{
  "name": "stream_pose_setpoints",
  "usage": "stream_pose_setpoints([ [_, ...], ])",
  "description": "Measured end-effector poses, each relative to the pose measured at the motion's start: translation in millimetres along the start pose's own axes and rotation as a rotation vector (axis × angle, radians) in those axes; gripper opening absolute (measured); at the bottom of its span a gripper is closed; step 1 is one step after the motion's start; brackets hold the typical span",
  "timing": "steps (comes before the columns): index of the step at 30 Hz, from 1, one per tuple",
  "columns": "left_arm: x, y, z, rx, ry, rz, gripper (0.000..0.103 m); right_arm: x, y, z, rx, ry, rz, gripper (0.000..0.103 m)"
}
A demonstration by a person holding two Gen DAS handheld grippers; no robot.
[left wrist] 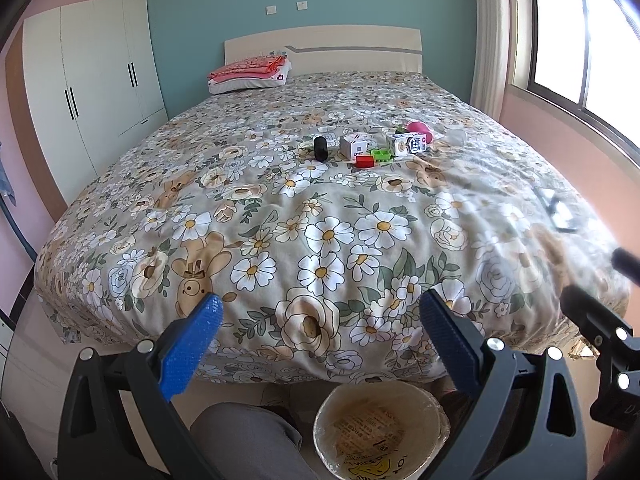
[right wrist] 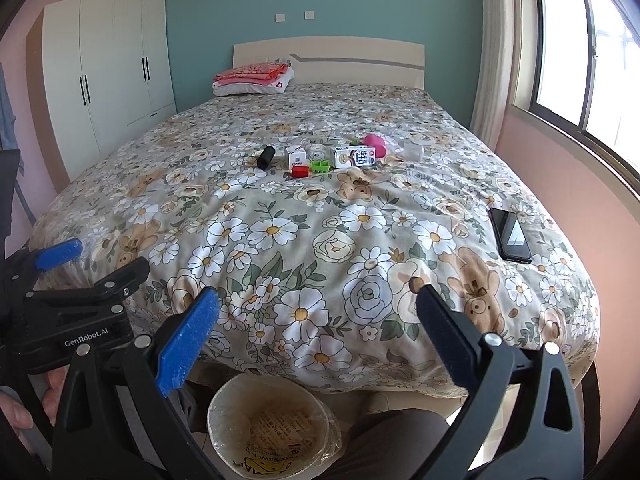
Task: Collect trash
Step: 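Move both tools from the wastebasket toward the items on the bed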
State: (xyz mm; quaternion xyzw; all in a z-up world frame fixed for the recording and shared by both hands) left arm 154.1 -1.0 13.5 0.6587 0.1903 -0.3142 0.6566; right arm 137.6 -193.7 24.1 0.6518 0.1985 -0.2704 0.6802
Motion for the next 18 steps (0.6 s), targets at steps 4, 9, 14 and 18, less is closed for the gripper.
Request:
stream_pose_setpoints([
  [4,27,31,-11,-0.026,0.005,0.012,0.100,27,26,11,0.013,-0.010,0.001,0.096],
  [9,62,67,-23,-0.037,0.048,0.038,0.100,63,61,24,0.029,0.002,0.008,0.096],
  [14,99,98,-31,-0.062,0.011,0.033,0.100,104,94,34,0.035,-0.003,-0.004,0.096],
  [18,130,118,-39,-0.074,0.011,0.025,0.100,134,116,40,0.025,-0.018,0.009,0.096],
])
Point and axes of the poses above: each gripper's, at about its wrist camera, not at the fingertips, and x roughly the way its jaws point, z to its right, y to its top, the point moved 1 cm from there along x, roughly the way its jaws point, and after that the axes turned 10 degrees about -y, right-handed, at the moved point
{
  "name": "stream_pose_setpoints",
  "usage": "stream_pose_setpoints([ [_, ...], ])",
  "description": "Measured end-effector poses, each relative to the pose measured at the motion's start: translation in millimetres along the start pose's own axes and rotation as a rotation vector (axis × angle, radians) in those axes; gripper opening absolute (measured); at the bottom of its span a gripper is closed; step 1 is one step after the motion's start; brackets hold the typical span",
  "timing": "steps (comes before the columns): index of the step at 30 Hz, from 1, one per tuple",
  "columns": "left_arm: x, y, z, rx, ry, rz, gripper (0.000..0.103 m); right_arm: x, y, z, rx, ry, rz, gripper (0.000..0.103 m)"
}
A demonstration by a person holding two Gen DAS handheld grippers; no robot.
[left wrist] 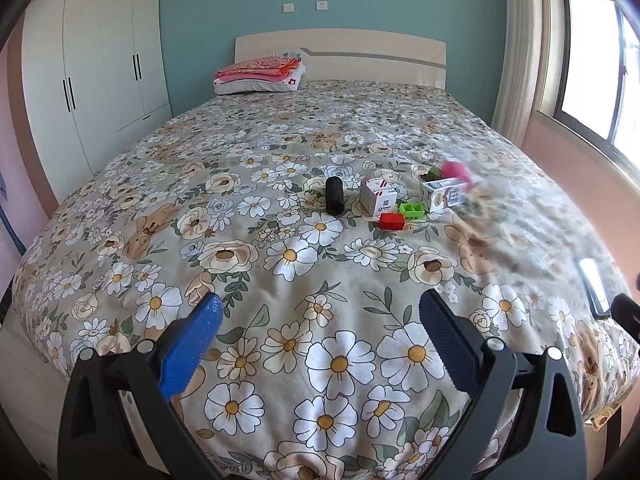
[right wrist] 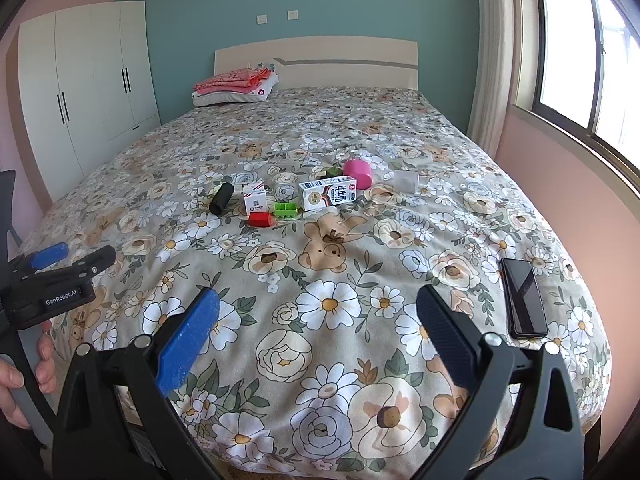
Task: Collect trash
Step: 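Grasp the black foam tube with the left tool while the right tool grasps the clear cup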
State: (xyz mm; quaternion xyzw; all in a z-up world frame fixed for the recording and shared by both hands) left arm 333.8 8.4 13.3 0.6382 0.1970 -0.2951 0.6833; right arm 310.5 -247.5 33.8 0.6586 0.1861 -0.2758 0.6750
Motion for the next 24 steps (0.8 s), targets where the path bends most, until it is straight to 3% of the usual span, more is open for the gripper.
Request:
stream_pose_setpoints([
  [16,136,67,-20,-0.032,0.015,-0.041,0.100,157,85,50,0.071,-0.138,-0.021,0.096],
  [24,217,93,-30,-0.042,0.014,-0.085,0.100,265,122,66,0.055,-0.193,-0.074,0.096],
])
Point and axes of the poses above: each gripper's, at about its wrist camera, not at the fingertips, and x roughly the way its jaws point, z to its right, y to its top, the point moved 1 cm from there along x, roughly the way its jaws point, and after that the axes turned 10 degrees about -y, right-handed, at the moved point
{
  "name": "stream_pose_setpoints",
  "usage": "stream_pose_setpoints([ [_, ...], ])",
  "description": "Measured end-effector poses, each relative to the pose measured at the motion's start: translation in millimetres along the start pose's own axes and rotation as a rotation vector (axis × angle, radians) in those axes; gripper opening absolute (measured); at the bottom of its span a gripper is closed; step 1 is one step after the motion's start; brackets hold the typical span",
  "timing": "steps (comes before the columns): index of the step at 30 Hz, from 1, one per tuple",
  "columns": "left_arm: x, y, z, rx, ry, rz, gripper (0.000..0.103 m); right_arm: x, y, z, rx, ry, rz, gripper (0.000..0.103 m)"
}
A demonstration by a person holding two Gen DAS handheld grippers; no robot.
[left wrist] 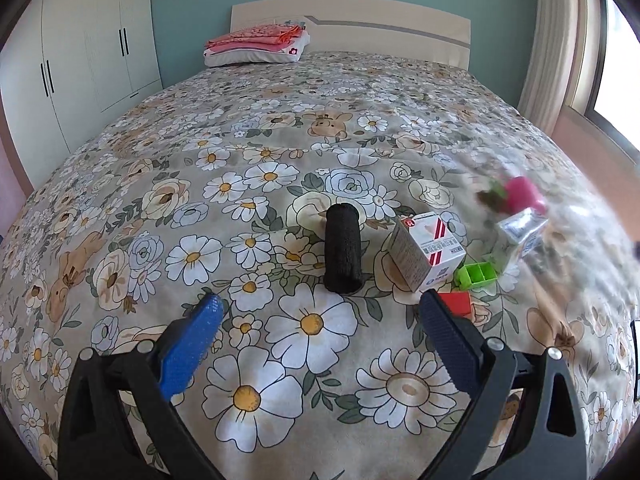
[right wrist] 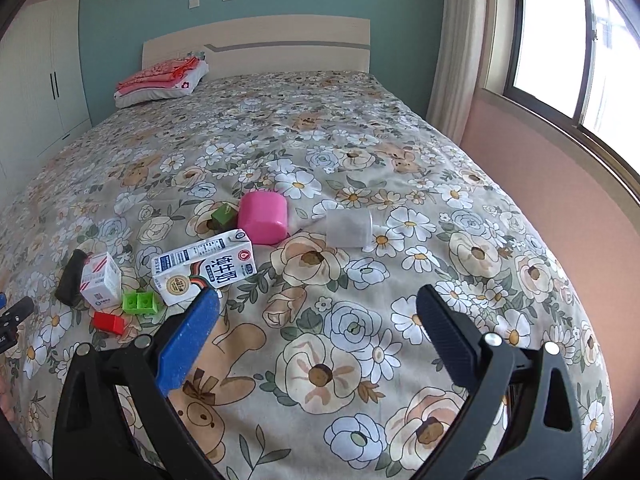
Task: Collect trash
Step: 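Grasp the black foam tube with the left tool while the right tool grasps the clear cup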
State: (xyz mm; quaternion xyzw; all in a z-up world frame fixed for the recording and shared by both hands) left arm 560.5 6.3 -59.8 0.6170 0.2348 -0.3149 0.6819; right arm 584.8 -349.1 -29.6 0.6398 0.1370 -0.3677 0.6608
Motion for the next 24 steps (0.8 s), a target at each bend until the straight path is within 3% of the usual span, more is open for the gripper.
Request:
stream_pose_setpoints([
  [6,51,12,-4,0.014,-0.013,-0.038,0.100,87,29,-4,-0.004,-0.086,-0.050,0.096],
  [12,87,20,-10,0.016,-0.014,-0.067,0.100,162,46,-4,0.043,-0.040,-0.141,0.096],
  [18,116,28,-13,0.017,-0.024,-0.100,0.099,206,50,-2,0.099,-0.038,-0.205,0.096],
  [19,119,30,-14,0.013,-0.023,-0.098,0.097,210,50,-3,0.102,-0.031,-0.208,0.096],
  [20,122,31,-14,0.017,-0.025,-0.098,0.087,213,50,-4,0.101,-0.024,-0.209,0.095],
  [21,125,33,-14,0.023,-0.027,-0.106,0.074,215,50,-5,0.097,-0.023,-0.210,0.088],
  [23,129,35,-15,0.020,-0.037,-0.120,0.061,219,48,-7,0.091,0.002,-0.228,0.069],
  [24,130,36,-16,0.013,-0.042,-0.123,0.054,221,47,-7,0.091,0.008,-0.240,0.066],
])
Point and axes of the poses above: each gripper's, at about its wrist camera, not at the fingertips, and x roughly the way its jaws point, z to its right, y to its top, the point moved 1 cm from there along x, roughly the way its jaws point, and after that the axes turned 10 degrees about -y, right-handed, at the moved point
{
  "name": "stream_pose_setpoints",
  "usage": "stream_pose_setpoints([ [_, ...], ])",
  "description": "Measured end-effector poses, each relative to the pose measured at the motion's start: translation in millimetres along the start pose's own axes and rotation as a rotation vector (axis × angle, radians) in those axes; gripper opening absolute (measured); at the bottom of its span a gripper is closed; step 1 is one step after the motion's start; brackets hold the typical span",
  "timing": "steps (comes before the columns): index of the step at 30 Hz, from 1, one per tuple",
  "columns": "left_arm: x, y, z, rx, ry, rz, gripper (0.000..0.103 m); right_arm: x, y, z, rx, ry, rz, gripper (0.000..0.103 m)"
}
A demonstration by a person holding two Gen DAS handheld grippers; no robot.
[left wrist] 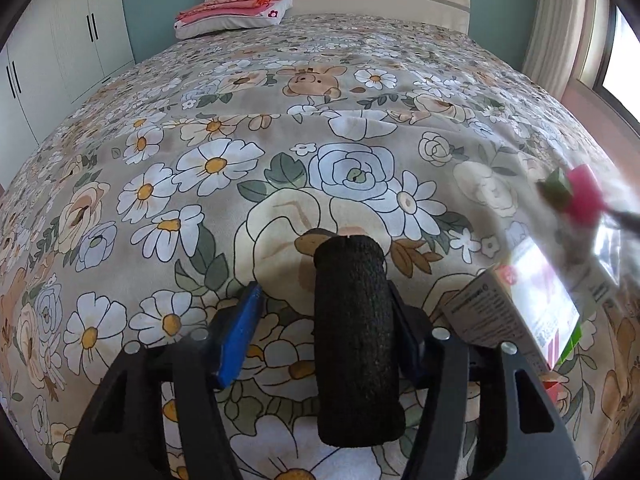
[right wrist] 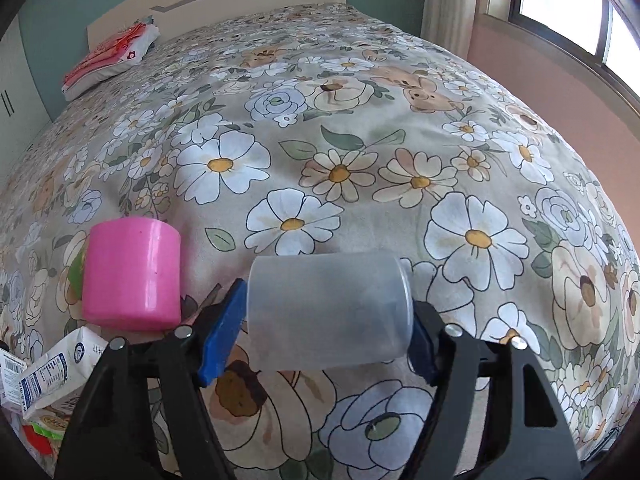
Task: Collect trash
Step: 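Grasp the black foam tube with the left tool while the right tool grasps the clear cup, then carry the black tube and clear cup with both tools to the wastebasket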
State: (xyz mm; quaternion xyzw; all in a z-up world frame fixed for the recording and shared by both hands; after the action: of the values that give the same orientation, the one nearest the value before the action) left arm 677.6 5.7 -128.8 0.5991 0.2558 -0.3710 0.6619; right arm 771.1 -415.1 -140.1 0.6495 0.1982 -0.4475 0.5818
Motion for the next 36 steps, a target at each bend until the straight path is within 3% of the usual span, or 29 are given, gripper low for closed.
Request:
stream_pose_setpoints([
  [1,0,1,-1,-0.006,-0.013,0.000,0.048,0,-1,1,0.003,0.001,-0.002,0.057],
  [2,-2,1,-2,-0.012,-0.036,0.002,0.035,-1,-2,2,0.007,0.013,0.000,0.055],
  [7,-16,1,-3,-0.033,-0.058,-0.013,0.034,-23,-8,8,0.026,0.063,0.025,0.055],
  [13,-67,3,2,-0.031,-0.041,0.022,0.034,-85,-10,16,0.015,0.086,0.080,0.055],
  [26,-261,4,30,0.031,-0.004,0.220,0.034,-287,-19,39,-0.042,0.161,0.252,0.055],
  [36,-409,-30,47,0.065,-0.010,0.355,0.034,-445,-64,71,-0.093,0.189,0.387,0.055],
])
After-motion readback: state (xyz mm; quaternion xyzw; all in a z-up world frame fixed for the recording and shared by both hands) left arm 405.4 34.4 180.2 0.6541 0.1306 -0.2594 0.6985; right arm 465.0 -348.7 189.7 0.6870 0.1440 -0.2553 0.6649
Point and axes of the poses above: each gripper's, at about its wrist camera, not at the fingertips, and x roughly the way its jaws point, z to its right, y to its top, the point moved 1 cm from there along x, roughly the way its jaws point, and after that the axes turned 10 degrees about -y, right-handed, at the moved point
